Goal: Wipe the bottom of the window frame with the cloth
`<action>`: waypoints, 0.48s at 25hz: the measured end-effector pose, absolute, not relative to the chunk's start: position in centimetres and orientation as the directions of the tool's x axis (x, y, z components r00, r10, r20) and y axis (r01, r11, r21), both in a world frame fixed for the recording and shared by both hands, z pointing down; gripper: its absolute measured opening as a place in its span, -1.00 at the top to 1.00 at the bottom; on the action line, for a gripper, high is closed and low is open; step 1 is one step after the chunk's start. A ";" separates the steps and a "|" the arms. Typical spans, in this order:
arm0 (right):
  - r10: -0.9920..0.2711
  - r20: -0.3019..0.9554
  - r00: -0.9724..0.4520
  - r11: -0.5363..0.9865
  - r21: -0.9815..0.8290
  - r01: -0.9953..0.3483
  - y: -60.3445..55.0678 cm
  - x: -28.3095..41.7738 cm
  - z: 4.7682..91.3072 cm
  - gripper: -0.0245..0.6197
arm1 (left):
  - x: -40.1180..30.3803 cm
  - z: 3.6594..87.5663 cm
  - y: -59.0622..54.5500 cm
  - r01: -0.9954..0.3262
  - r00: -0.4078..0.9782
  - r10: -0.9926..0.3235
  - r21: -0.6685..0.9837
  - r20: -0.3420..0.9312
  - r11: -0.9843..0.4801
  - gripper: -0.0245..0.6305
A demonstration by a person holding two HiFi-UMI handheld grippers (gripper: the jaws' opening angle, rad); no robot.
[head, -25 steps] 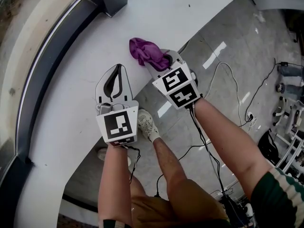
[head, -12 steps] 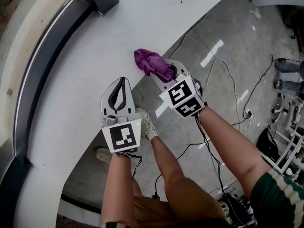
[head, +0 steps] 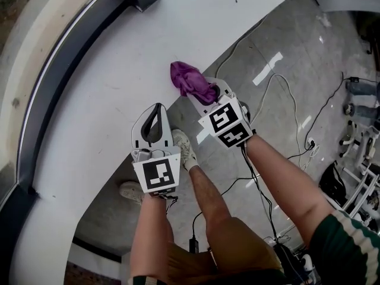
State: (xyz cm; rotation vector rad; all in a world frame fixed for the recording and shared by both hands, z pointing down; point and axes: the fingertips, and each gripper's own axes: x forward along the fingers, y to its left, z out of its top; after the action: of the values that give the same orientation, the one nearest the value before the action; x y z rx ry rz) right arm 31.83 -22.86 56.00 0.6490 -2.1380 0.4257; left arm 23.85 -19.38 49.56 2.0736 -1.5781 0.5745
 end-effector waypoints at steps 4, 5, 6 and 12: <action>-0.266 0.808 -0.526 0.826 -0.090 -0.556 -20.7 29.5 56.0 0.53 | 21.9 49.4 -17.9 -0.974 0.224 -0.779 0.114 0.585 -0.194 0.90; -0.256 0.809 -0.529 0.834 -0.092 -0.543 -20.1 28.9 56.0 0.53 | 21.3 49.4 -17.4 -0.976 0.216 -0.782 0.114 0.585 -0.184 0.90; -0.247 0.810 -0.533 0.842 -0.094 -0.532 -19.5 28.3 56.0 0.53 | 20.7 49.5 -16.8 -0.978 0.208 -0.784 0.113 0.586 -0.175 0.90; -0.205 0.813 -0.545 0.864 -0.111 -0.490 -15.5 24.9 56.0 0.53 | 17.3 49.6 -14.0 -0.984 0.176 -0.790 0.109 0.587 -0.138 0.90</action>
State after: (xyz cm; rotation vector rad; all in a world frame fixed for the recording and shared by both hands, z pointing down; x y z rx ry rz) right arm 24.86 -15.55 55.95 0.5017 -2.1510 0.4116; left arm 17.27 -14.04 49.62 1.9881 -1.6675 0.5468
